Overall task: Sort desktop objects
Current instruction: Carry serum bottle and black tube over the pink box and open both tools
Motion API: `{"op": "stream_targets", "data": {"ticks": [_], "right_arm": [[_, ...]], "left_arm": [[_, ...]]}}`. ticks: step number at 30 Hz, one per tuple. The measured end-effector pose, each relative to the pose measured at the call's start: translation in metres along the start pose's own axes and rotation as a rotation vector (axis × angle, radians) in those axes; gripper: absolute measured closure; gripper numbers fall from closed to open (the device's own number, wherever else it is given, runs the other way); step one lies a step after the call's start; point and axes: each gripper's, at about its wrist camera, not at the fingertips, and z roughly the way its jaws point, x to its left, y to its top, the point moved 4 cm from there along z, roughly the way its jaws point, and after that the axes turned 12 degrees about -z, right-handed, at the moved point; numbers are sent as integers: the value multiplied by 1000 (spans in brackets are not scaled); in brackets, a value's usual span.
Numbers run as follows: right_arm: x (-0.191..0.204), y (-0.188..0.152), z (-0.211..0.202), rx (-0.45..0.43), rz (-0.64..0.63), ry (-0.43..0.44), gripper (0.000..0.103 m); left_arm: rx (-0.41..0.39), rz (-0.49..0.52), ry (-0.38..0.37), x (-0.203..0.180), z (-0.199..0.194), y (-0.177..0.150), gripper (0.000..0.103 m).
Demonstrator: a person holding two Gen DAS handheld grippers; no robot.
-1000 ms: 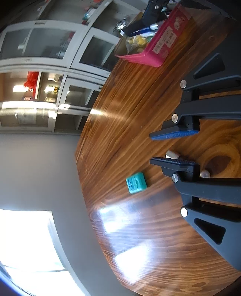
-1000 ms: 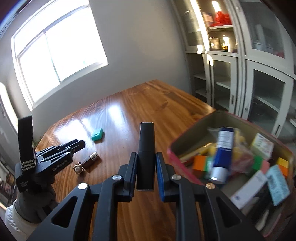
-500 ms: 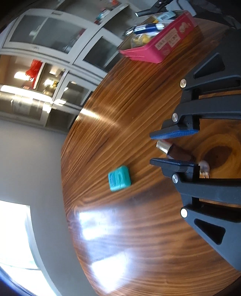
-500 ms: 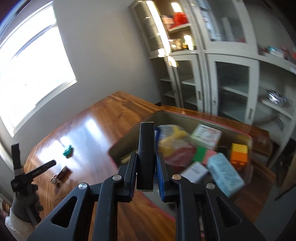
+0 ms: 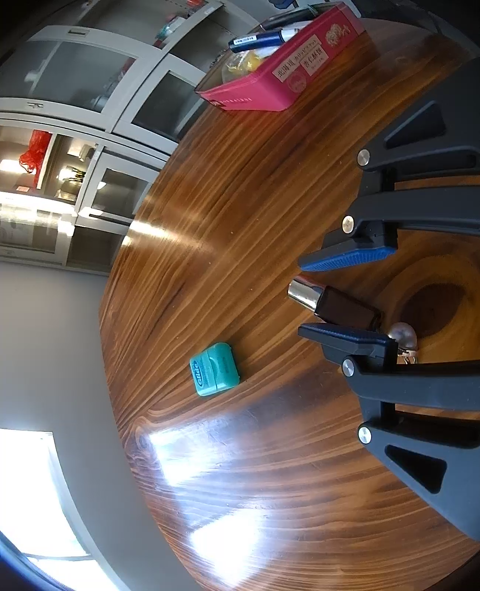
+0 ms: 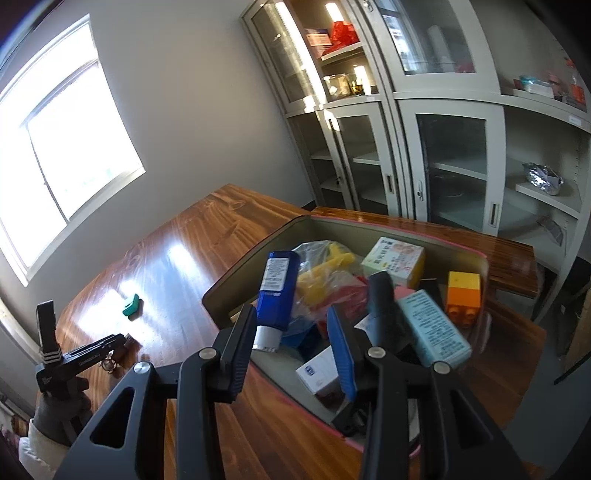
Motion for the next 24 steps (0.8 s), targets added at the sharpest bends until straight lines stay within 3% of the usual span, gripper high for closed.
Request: {"op": "stream_targets", "data": {"ticks": [7, 8, 9, 18, 24], "right_arm": [[13, -2, 1, 4, -23, 30, 59], [15, -2, 1, 4, -26, 32, 59], [16, -3, 2, 4, -28, 35, 59], [12, -6, -4, -7, -19, 35, 59], [-2, -7, -12, -19, 3, 23, 59]], "left_arm": [[32, 23, 25, 0, 11, -7, 71], [17, 28, 21, -1, 8, -7, 72], [-1, 36, 17, -3, 4, -6, 81], [-82, 81, 6, -17, -20, -1, 81], [-115, 98, -50, -47, -38, 5, 81]]}}
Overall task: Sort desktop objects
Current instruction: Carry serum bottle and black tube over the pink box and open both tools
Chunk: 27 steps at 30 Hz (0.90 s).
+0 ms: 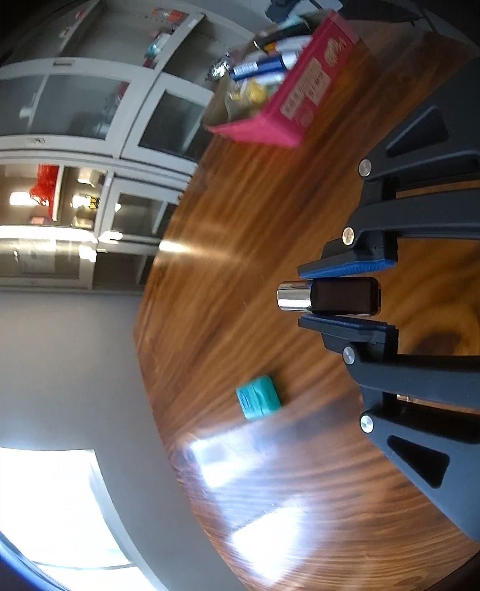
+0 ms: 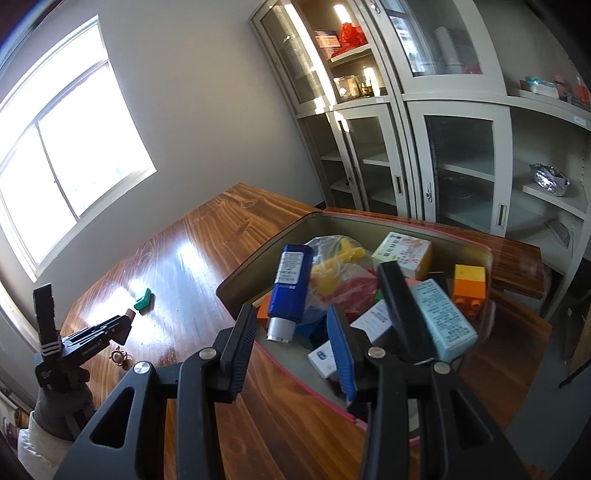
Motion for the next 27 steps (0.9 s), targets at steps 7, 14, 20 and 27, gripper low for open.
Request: {"op": "stream_targets", "data": {"ticks": [7, 14, 20, 27], "right_arm": [[-19, -1, -10, -14, 17, -14, 59], [-34, -5, -23, -34, 12, -23, 59], [-51, -7, -33, -47, 32, -22, 59], [-66, -10, -46, -59, 46, -28, 59]], "left_arm": [[15, 30, -122, -64, -1, 9, 81], [42, 84, -251, -141, -7, 4, 81], [68, 140, -351, -204, -14, -6, 81], [103, 183, -396, -251, 0, -14, 81]]}}
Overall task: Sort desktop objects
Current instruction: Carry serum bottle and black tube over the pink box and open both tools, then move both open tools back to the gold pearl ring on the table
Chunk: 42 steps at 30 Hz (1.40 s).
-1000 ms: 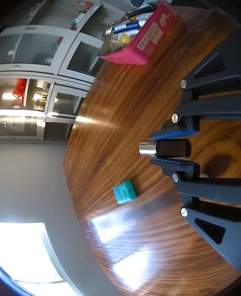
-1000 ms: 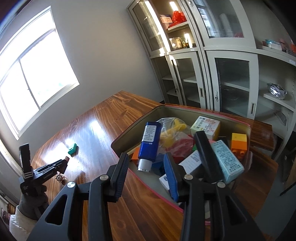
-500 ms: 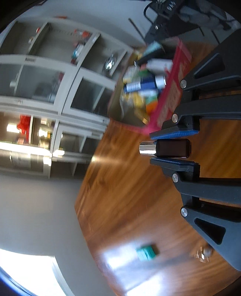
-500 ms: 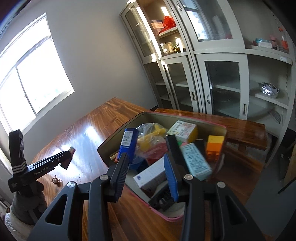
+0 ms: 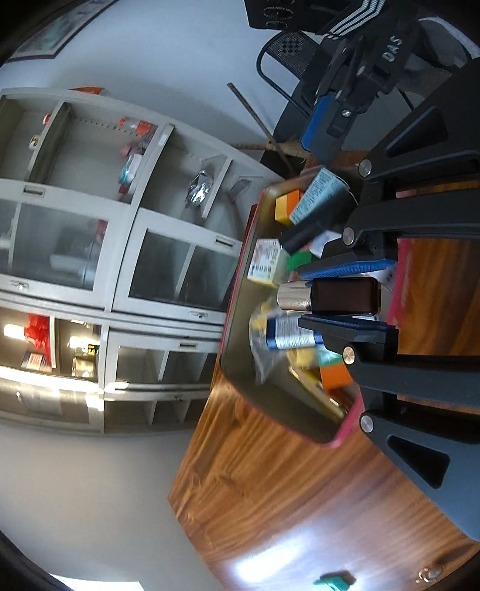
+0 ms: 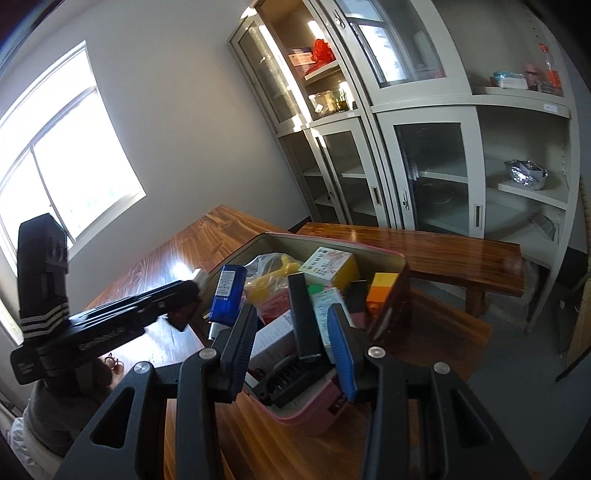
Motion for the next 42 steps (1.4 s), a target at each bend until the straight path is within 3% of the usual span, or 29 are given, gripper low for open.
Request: {"op": "stream_targets", "data": {"ticks": [5, 8, 18, 20, 22, 25, 28, 37, 42], "right_arm": [[-6, 0, -2, -2, 13, -2, 59], [-6, -1, -1, 1, 11, 4, 59], [12, -5, 10, 23, -3, 47, 58], [20, -5, 11, 24, -14, 59, 57], [26, -5, 12, 25, -21, 70, 55], [37, -5, 16, 29, -33, 90, 49], [47, -6, 19, 30, -36, 107, 36], [90, -14, 38, 62, -77, 189, 35], [117, -21, 50, 87, -110, 239, 35]], "left_arm": [[21, -10, -2, -6, 16, -1, 80], [37, -16, -4, -1, 21, -5, 73], [-15, -49, 14, 20, -1, -2, 70], [-24, -64, 25, 27, -5, -2, 63], [-31, -83, 35, 35, -9, -4, 43], [-37, -108, 53, 49, -16, -7, 42], [-46, -120, 97, 65, -26, -12, 41], [-94, -185, 265, 127, -71, -29, 37], [-107, -278, 382, 180, -100, -48, 37]]}}
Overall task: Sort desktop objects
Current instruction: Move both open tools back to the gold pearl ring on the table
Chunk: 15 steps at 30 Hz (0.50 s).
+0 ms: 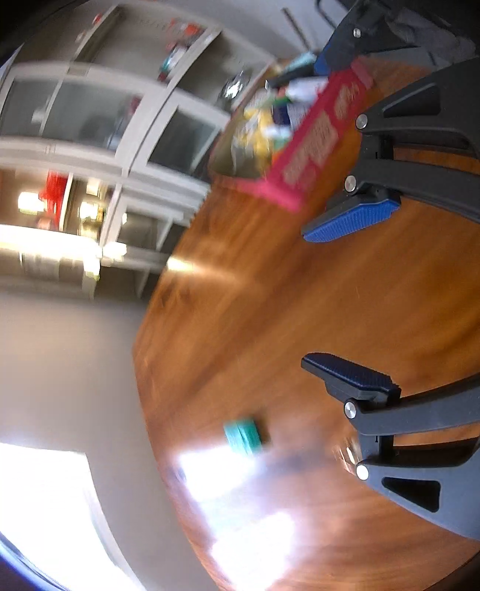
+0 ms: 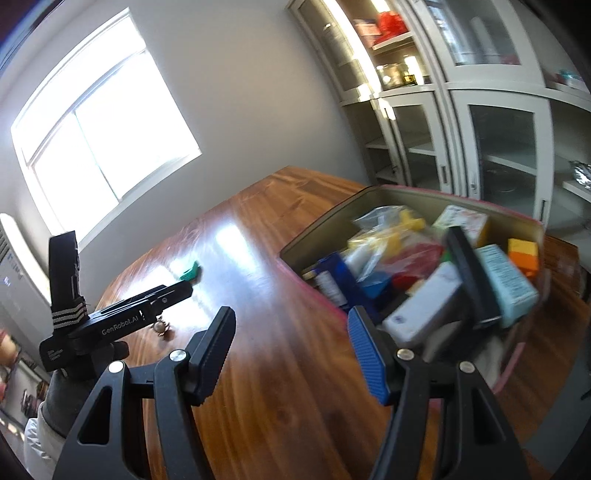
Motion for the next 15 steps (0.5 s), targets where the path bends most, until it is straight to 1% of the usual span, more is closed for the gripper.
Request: {"op": "stream_targets", "data": {"ticks": [3, 6, 10, 15], "right_arm": [[14, -2, 9, 16, -19, 25, 35], [27, -5, 18, 36, -37, 51, 35], [42, -9, 28, 61, -65, 76, 35], [63, -13, 40, 93, -112, 104, 35]], "left_arm": [[-10, -63, 67, 37, -4, 0, 37], [-21, -92, 112, 62, -8, -2, 37], [-16, -110, 143, 82, -4, -5, 37], [12, -119, 158, 94, 9, -8, 37]]}}
